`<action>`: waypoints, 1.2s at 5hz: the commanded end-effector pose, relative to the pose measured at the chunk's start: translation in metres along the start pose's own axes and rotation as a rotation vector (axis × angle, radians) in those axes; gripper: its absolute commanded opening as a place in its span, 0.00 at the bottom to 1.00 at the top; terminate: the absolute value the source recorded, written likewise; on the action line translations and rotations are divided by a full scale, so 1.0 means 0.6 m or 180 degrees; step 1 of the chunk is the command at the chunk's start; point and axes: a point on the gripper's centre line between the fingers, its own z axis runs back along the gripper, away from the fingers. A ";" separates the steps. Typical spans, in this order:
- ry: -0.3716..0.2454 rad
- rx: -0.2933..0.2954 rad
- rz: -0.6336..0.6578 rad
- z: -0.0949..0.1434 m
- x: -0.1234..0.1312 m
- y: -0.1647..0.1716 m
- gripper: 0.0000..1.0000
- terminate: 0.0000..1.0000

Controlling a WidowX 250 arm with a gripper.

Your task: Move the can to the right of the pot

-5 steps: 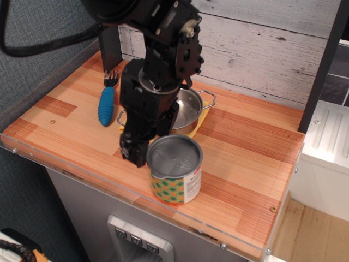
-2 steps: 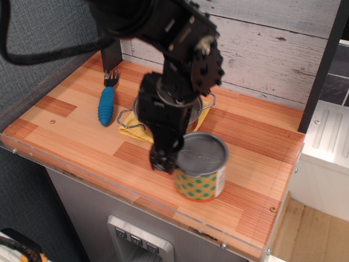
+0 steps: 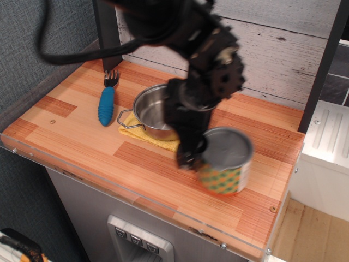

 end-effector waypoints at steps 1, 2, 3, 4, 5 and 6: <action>-0.0016 -0.0108 -0.0079 0.016 -0.047 -0.045 1.00 0.00; -0.0011 -0.0244 -0.0097 0.037 -0.040 -0.044 1.00 0.00; -0.0211 -0.0271 -0.0218 0.067 -0.016 -0.049 1.00 0.00; -0.0197 -0.0292 -0.0384 0.107 0.015 -0.060 1.00 0.00; -0.0057 -0.0418 -0.0599 0.138 0.053 -0.065 1.00 0.00; -0.0015 -0.0183 -0.1080 0.150 0.092 -0.072 1.00 0.00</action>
